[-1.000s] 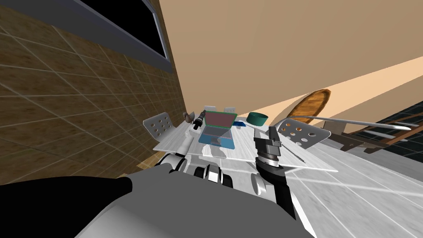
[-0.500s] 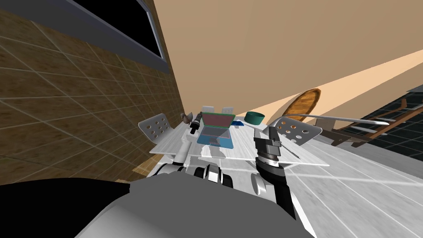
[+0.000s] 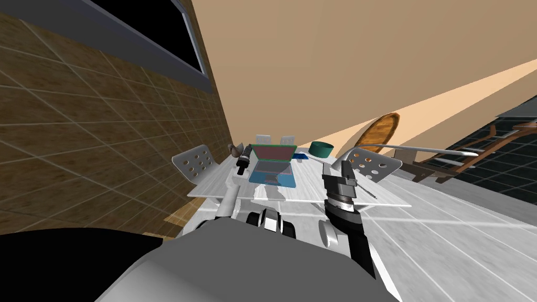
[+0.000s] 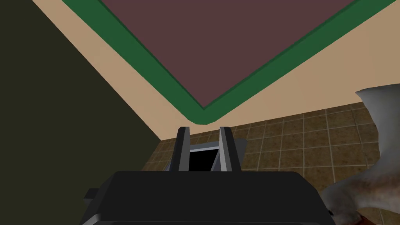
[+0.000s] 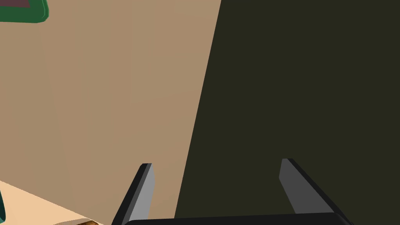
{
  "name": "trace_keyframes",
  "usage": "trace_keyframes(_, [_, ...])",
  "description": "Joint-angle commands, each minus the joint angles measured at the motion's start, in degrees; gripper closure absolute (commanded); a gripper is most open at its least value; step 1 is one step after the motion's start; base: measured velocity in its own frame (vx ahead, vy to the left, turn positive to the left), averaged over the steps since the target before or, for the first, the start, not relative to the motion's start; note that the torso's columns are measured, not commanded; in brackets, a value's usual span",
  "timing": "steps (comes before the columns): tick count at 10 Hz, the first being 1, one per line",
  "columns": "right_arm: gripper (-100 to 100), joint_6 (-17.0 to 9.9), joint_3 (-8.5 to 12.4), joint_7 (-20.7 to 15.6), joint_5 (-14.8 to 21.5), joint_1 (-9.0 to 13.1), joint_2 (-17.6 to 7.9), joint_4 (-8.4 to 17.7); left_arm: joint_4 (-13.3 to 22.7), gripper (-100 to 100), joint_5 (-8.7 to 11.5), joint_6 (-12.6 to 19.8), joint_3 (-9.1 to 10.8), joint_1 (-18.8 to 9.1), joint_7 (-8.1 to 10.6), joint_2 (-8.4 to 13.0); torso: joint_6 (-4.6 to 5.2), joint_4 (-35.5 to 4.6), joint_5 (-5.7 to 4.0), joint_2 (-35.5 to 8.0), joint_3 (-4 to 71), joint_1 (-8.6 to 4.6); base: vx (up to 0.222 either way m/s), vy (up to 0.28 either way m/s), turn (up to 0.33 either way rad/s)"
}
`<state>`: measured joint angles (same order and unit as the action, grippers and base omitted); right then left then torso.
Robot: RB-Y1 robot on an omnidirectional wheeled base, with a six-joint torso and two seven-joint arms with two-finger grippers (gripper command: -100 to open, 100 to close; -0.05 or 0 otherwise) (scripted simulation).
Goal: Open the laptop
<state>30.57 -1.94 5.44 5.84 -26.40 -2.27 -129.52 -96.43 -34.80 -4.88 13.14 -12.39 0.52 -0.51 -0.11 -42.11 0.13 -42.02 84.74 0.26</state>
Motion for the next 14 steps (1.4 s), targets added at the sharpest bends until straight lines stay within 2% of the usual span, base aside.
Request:
trace_keyframes(1, [0,0.0,0.0,0.0,0.0,0.0,0.0,0.0,0.5,100,1.4,-2.8,1.13,3.0,0.26,-0.2,0.13,0.0,-0.06,0.0,0.0,-0.14,0.069,-0.038,0.102])
trace_keyframes(3, [0,0.0,0.0,0.0,0.0,0.0,0.0,0.0,0.5,100,1.4,-6.2,1.13,3.1,0.26,-0.2,0.15,0.2,-0.02,0.3,0.2,-0.19,0.063,-0.042,0.060])
trace_keyframes(4, [0,0.0,0.0,0.0,0.0,0.0,0.0,0.0,1.1,100,2.8,-8.0,2.24,5.8,0.49,-0.4,0.34,0.1,-0.04,0.2,0.2,-0.20,0.105,-0.039,0.095])
trace_keyframes(7, [0,0.0,0.0,0.0,0.0,0.0,0.0,0.0,1.1,100,2.8,-12.4,2.24,6.1,0.49,-0.4,0.43,0.4,0.07,0.5,0.3,-0.12,0.035,-0.023,0.021])
trace_keyframes(8, [0,0.0,0.0,0.0,0.0,0.0,0.0,0.0,1.8,100,4.2,-14.7,3.34,8.7,0.73,-0.6,0.40,0.3,0.05,0.4,0.2,-0.11,0.056,-0.013,0.055])
trace_keyframes(10, [0,0.0,0.0,0.0,0.0,0.0,0.0,0.0,1.8,100,4.2,-18.3,3.34,9.1,0.73,-0.6,0.16,0.4,0.15,0.7,0.4,0.06,0.060,-0.040,0.061])
trace_keyframes(11, [0,0.0,0.0,0.0,0.0,0.0,0.0,0.0,2.4,100,5.6,-20.1,4.44,11.4,0.97,-0.8,0.31,0.4,0.11,0.6,0.4,0.01,0.087,-0.061,0.067])
trace_keyframes(13, [0,0.0,0.0,0.0,0.0,0.0,0.0,0.0,2.4,100,5.6,-24.2,4.44,12.1,0.97,-0.8,0.31,0.5,0.18,0.8,0.5,0.06,0.057,-0.046,0.065])
trace_keyframes(14, [0,0.0,0.0,0.0,0.0,0.0,0.0,0.0,3.1,100,7.0,-26.3,5.55,14.3,1.20,-1.1,0.48,0.5,0.16,0.7,0.4,0.03,0.075,-0.044,0.060])
